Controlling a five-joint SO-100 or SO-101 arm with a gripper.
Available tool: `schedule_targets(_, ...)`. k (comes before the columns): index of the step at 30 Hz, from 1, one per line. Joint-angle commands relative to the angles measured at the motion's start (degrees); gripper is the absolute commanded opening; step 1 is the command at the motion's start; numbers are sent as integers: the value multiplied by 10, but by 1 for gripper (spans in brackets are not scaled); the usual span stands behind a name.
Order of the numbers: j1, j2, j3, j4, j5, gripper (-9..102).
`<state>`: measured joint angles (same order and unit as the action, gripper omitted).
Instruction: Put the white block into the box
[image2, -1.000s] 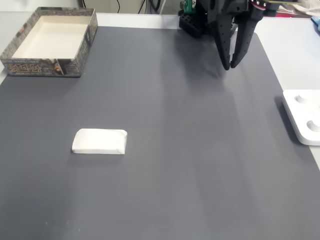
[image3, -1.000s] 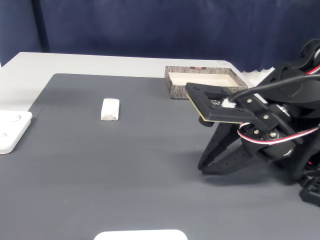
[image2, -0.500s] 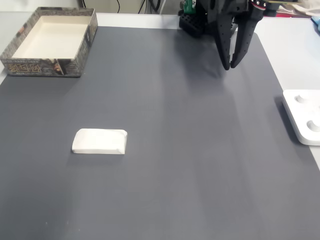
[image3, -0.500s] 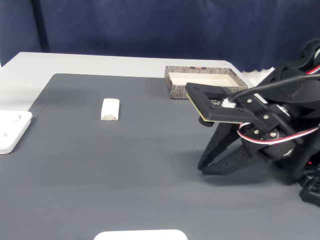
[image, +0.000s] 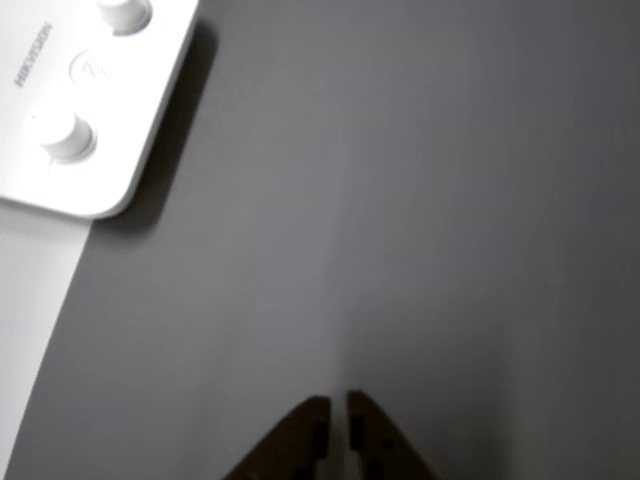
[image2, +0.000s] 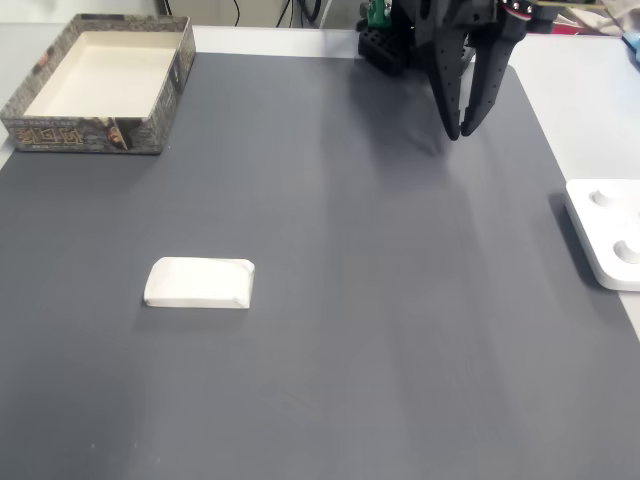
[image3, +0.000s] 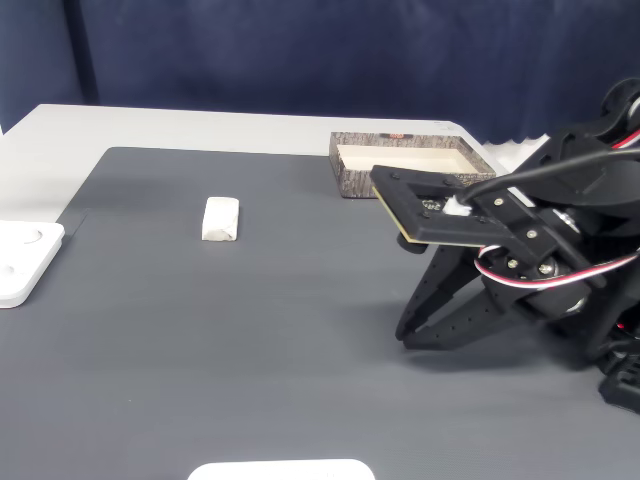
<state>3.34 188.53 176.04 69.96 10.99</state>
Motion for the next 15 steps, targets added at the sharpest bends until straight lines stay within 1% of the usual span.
schedule_targets(1,-5,19,11,2,-3,-1)
schedule_targets(15,-5,19,11,2,-3,-1)
